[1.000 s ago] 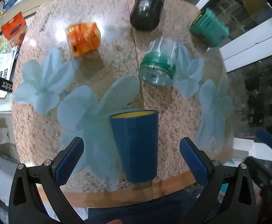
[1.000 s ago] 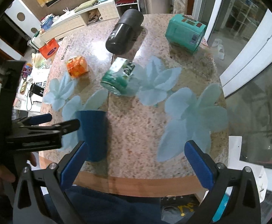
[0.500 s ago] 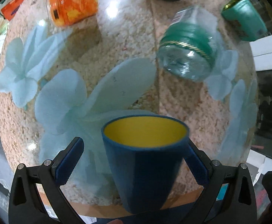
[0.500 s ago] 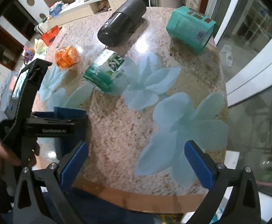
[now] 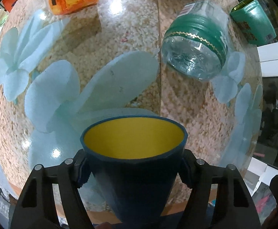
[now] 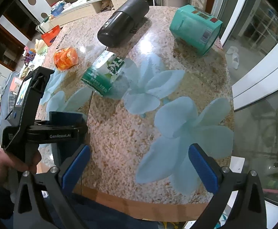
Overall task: Flip cup upright
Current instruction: 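Rotate the left gripper to turn the blue cup opening upward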
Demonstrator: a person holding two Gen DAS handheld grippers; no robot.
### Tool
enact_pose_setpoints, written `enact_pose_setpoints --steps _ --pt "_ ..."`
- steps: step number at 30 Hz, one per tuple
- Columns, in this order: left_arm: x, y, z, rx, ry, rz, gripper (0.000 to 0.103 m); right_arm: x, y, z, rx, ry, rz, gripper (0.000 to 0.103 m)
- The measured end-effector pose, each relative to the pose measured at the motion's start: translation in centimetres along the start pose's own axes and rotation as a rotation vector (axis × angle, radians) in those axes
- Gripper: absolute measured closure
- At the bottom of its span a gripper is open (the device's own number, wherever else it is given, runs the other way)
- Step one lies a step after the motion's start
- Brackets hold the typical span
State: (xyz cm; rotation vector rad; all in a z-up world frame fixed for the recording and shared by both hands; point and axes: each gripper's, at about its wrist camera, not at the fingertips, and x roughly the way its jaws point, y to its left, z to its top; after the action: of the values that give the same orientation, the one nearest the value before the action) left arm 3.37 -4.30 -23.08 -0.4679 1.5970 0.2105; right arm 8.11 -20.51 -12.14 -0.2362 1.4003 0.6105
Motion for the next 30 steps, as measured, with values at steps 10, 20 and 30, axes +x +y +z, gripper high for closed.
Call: enact_pose_setpoints --steps 10,20,30 --pt "-4.0 0.9 -1.2 0.012 -0.101 -0.078 0.027 -0.8 0.7 -0.5 -0.009 -0.027 0.024 0.000" --pt "-12.8 1.5 -3.8 0.091 -0.336 -0.080 0.027 -2.6 1.9 -0.5 -0.040 -0.114 0.070 0.000" --pt "-13.7 0.0 -5.1 0.175 -0.610 0.013 0.027 -4.2 3.2 -0.3 -0.073 -0.228 0.073 0.000"
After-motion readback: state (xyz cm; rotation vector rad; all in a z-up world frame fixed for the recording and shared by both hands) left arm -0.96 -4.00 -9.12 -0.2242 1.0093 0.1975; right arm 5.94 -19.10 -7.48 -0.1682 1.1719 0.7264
